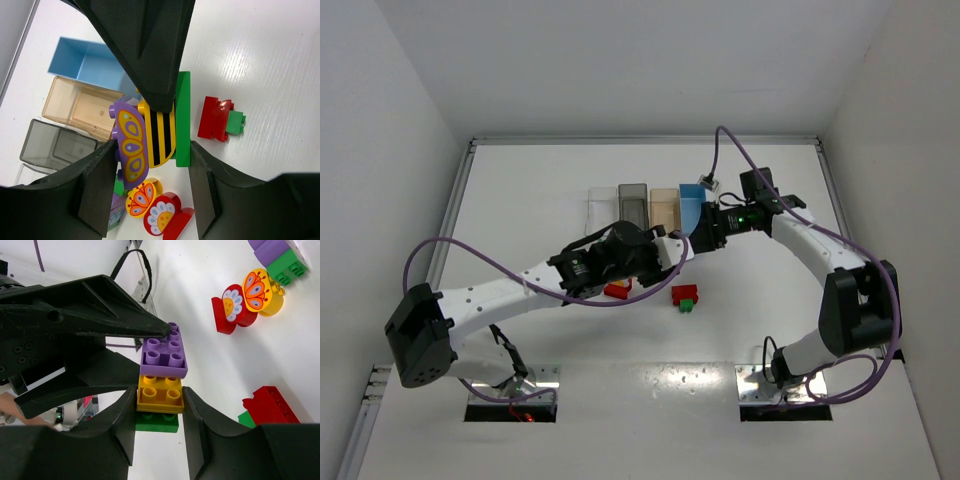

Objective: Sort the legos into containers by color

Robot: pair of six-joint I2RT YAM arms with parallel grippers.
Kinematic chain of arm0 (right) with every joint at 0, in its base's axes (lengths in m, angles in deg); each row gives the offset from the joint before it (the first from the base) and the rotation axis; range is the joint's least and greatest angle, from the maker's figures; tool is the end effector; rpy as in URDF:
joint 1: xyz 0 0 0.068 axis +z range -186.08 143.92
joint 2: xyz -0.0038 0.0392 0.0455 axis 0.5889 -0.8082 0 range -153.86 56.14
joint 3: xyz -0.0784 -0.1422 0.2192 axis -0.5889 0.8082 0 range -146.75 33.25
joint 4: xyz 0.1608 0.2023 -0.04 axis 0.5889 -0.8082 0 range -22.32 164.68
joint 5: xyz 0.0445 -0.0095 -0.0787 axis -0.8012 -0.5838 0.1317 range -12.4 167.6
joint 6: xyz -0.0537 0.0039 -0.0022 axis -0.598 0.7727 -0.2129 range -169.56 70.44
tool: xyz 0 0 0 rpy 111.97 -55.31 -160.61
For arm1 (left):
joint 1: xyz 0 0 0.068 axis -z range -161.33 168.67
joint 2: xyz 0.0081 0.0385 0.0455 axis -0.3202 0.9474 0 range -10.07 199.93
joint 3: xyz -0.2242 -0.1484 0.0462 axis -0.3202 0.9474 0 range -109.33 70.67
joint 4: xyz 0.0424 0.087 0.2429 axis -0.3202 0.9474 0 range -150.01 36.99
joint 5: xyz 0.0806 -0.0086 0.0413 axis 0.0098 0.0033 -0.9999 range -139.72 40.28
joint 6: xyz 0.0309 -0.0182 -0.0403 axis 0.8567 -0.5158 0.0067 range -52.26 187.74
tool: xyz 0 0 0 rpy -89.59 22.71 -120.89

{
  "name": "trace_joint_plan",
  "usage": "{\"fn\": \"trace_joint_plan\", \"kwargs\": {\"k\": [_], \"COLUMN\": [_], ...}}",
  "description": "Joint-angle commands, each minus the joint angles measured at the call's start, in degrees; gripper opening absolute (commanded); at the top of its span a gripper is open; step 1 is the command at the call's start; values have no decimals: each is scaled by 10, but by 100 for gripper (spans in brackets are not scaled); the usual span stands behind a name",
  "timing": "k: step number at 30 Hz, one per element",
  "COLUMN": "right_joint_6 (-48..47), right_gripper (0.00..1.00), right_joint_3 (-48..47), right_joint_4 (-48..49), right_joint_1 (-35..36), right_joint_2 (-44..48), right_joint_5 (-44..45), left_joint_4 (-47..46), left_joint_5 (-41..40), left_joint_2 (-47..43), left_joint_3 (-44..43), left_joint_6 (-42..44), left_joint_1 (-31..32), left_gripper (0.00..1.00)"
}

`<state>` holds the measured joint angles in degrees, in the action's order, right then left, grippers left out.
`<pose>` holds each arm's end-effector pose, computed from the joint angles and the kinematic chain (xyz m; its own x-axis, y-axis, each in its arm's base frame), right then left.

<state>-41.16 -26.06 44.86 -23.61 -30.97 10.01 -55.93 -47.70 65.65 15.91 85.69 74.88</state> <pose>0.2842 0.0966 0.2421 -0.8983 -0.1416 -0.4158 -0.4393 0.2892 0.8505 0.1683 -0.2537 0.2913 0.0375 0.4977 -0.8666 0.8795 0.3952 0.2650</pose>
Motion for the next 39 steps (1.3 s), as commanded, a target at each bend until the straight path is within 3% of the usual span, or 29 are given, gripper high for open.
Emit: {"fn": "trace_joint_plan", "kwargs": {"k": [1, 2, 4, 5, 6, 9, 14, 18, 20, 21, 25, 26, 29, 39], "right_joint_6": [-4, -4, -4, -4, -4, -61, -241, -377, -423, -433, -457, -457, -457, -407], "right_gripper": [24, 17, 8, 5, 1, 0, 0, 0, 0, 0, 0, 0, 0, 0], "right_joint_3": [-20, -20, -20, -20, -20, -26, -53, -58, -58, -58, -70, -77, -91, -146], "right_joint_4": [26, 26, 26, 26, 26, -11, -158, -268, -299, -299, -298, -292, -279, -248], "right_joint_1": [5, 5, 5, 5, 5, 5, 10, 10, 10, 10, 15, 22, 29, 53], "right_joint_2": [-2, -2, -2, -2, -2, 10, 10, 5, 5, 5, 24, 24, 29, 12], "right_joint_5": [-32, -32, -38, -38, -33, -14, 13, 26, 33, 33, 44, 44, 49, 28], "left_joint_4": [-28, -28, -28, -28, -28, 0, 64, 141, 190, 209, 255, 255, 255, 235], "left_joint_5": [9, 9, 9, 9, 21, 58, 138, 207, 312, 313, 495, 568, 652, 647], "left_joint_2": [-16, -16, -22, -22, -22, -40, -103, -111, -100, -87, 9, 30, 92, 133], "left_joint_3": [3, 3, 3, 3, 3, 8, 10, -46, -80, -80, -161, -169, -198, -211], "left_joint_6": [-4, -4, -12, -23, -28, -48, -99, -100, -85, -85, -132, -146, -172, -161], "left_joint_1": [4, 4, 4, 4, 4, 4, -24, -113, -167, -167, -263, -273, -280, -249], "left_gripper": [38, 42, 70, 89, 100, 100, 100, 100, 100, 100, 100, 100, 96, 93]}}
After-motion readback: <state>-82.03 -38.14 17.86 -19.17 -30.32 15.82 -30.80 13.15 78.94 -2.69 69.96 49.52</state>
